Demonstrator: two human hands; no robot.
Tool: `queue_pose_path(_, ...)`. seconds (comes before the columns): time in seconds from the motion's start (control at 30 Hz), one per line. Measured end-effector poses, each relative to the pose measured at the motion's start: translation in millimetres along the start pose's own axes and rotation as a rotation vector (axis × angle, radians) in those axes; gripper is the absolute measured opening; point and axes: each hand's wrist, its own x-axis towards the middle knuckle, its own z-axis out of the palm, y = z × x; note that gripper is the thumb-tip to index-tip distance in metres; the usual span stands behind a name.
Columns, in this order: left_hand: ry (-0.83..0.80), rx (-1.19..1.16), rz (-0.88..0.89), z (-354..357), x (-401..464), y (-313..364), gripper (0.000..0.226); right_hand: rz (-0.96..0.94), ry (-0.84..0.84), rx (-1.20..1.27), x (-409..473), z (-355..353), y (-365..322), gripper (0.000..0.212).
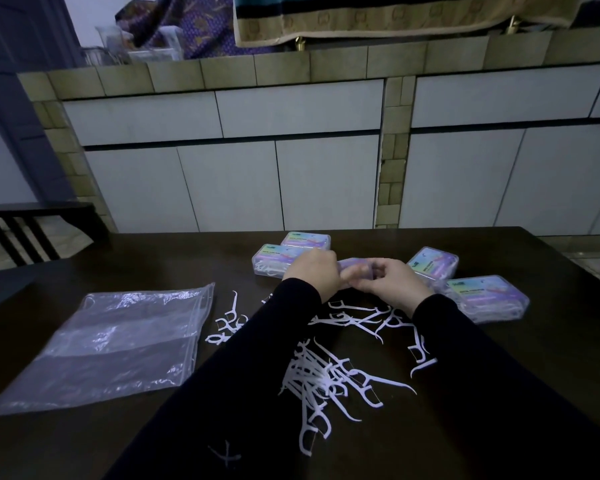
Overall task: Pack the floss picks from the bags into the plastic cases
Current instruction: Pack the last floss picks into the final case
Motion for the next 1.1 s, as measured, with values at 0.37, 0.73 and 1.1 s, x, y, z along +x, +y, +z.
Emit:
queue_pose_path(0.37, -0.124, 0.102, 0.242, 9, 7, -8, 0.06, -0.081, -0.048, -0.146, -2, -7, 3, 0.039)
queue_pose_path(0.73, -0.047, -0.351, 0.023, -10, 23, -15, 0.054, 0.004, 0.007, -0.15, -2, -1, 0, 0.075)
queue_pose_path(1.1, 0.2, -0.404, -0.275, 9, 36, -14, 0.023, 0.024, -0.017, -0.318, -4, 1, -3, 0.062)
